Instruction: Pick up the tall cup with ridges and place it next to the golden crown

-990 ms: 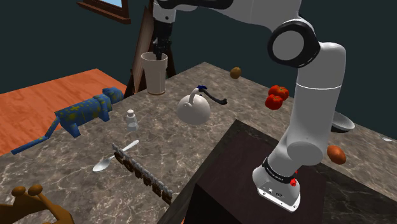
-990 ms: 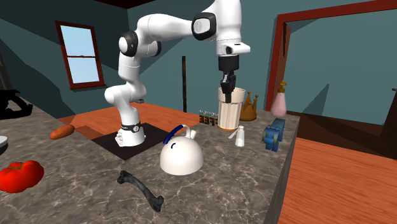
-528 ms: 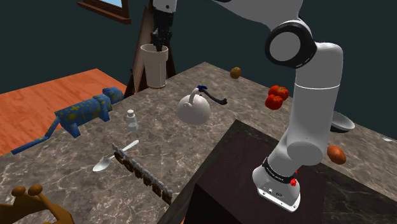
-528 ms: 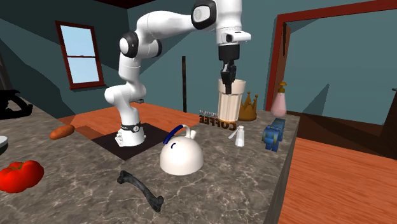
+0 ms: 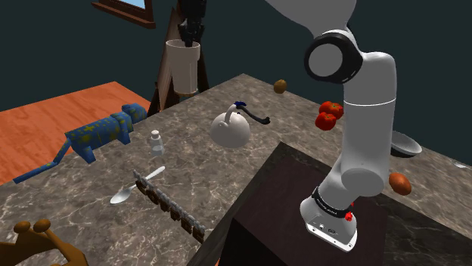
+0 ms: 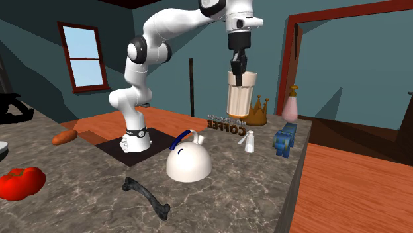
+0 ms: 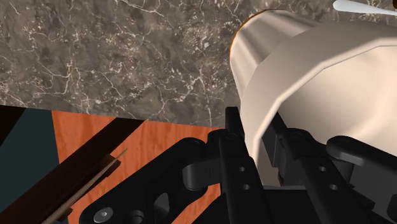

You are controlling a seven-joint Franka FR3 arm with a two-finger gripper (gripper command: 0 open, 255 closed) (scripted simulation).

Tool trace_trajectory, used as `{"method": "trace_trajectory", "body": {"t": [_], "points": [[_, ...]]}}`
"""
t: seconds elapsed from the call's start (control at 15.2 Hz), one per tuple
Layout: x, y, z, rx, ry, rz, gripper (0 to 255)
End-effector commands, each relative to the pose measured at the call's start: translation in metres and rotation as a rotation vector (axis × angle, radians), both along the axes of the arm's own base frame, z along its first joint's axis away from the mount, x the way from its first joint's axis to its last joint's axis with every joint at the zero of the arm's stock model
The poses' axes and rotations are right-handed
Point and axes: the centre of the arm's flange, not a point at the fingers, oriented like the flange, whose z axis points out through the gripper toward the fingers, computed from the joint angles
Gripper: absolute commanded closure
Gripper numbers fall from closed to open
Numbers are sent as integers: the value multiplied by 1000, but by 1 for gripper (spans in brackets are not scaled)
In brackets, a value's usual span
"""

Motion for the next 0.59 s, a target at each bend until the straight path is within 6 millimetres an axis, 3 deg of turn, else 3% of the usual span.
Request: {"method": "trace_trajectory", "body": {"t": [0.0, 0.33, 0.53], "points": [[-1, 0, 11, 0, 0, 0, 255], [-1, 0, 34, 0, 0, 0, 255], [-26, 31, 34, 0, 0, 0, 255]]}}
